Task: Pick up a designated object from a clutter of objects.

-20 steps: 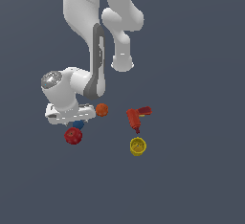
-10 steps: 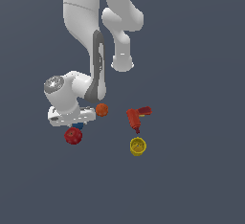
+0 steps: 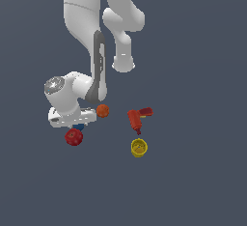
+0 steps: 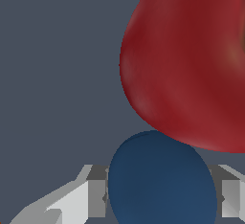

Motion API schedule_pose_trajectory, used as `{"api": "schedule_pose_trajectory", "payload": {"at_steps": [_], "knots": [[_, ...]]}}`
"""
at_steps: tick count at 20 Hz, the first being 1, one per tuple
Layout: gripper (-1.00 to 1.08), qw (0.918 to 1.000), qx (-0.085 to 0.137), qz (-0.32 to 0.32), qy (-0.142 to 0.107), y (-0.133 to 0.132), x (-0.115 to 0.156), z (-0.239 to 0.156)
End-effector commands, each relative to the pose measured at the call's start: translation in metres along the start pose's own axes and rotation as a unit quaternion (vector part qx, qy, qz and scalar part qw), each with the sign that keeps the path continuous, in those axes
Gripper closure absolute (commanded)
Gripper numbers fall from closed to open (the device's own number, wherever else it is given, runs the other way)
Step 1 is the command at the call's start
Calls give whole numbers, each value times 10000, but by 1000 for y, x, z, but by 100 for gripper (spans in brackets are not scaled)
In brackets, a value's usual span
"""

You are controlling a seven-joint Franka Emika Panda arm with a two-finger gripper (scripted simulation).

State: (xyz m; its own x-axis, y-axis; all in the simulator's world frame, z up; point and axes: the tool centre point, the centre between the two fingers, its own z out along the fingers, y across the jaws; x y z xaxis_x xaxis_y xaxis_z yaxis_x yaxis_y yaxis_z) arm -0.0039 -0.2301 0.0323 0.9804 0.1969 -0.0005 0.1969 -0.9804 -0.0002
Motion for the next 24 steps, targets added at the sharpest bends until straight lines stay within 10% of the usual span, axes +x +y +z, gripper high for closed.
{"api": "schedule_pose_trajectory", "payload": {"at_steps": [1,24], "knots": [[108,10000,-2,-1,3,-1,1,-2],[108,10000,-11,3,-1,-94,47,-171]]}}
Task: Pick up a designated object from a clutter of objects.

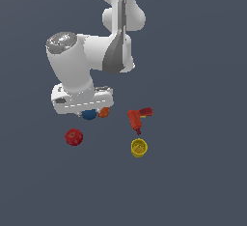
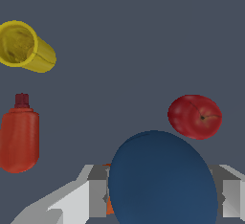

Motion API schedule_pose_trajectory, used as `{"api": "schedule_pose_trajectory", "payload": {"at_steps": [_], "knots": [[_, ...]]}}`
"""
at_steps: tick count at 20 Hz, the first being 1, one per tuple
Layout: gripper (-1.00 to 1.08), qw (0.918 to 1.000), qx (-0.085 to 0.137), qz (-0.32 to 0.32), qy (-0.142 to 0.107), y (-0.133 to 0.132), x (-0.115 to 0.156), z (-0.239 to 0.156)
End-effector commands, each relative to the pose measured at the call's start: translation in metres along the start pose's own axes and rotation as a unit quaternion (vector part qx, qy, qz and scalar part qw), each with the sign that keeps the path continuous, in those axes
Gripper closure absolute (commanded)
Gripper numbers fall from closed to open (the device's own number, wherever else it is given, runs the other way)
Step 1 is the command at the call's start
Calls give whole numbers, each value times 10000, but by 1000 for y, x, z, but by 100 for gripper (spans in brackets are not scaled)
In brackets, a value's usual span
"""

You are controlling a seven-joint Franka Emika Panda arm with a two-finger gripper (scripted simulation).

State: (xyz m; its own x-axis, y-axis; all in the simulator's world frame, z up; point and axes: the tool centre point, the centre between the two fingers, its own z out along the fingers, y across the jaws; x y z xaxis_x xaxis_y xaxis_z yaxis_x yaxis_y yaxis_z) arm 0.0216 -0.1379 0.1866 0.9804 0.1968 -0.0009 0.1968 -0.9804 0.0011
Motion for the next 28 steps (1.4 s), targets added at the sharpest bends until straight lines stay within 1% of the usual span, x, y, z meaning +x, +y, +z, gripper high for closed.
{"api": "schedule_pose_trajectory", "payload": {"at_steps": [1,10,15,21,28], "knots": [[108,10000,-8,3,-1,-15,7,-28],[108,10000,-7,-1,0,-66,35,-123],[108,10000,-4,-2,1,-88,49,-163],[108,10000,4,-6,4,-104,60,-194],[108,10000,4,-6,4,-111,66,-208]]}}
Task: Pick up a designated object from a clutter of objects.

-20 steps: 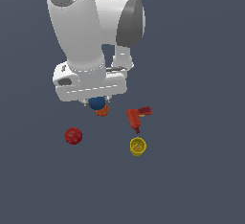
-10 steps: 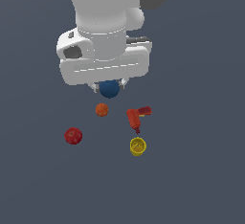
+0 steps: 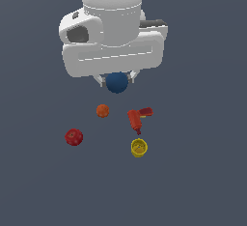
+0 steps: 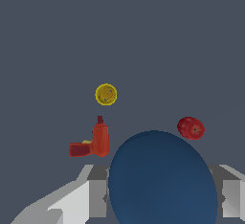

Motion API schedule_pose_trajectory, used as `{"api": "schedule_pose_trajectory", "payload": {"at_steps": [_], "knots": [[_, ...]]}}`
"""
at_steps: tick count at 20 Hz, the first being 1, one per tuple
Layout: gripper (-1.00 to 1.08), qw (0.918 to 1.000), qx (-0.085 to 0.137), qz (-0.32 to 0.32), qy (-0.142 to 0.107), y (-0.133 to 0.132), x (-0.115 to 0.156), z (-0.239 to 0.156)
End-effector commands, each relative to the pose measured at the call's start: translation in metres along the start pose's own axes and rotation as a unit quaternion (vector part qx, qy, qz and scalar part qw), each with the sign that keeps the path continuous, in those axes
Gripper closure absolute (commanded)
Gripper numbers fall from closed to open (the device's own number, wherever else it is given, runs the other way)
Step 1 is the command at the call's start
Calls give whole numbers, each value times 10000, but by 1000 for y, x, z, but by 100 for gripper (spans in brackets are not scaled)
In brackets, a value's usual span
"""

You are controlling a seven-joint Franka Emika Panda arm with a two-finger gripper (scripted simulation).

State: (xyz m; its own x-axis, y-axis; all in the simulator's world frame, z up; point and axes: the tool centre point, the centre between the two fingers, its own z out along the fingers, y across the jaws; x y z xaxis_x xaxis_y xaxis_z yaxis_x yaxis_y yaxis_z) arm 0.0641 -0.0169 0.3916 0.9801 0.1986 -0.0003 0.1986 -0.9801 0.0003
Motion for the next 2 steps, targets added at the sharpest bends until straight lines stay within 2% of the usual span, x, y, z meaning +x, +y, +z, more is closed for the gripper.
{"api": "schedule_pose_trajectory", "payload": {"at_steps": [1,2], "knots": [[108,10000,-1,3,1,-1,1,-3],[108,10000,-1,3,1,-1,1,-3]]}}
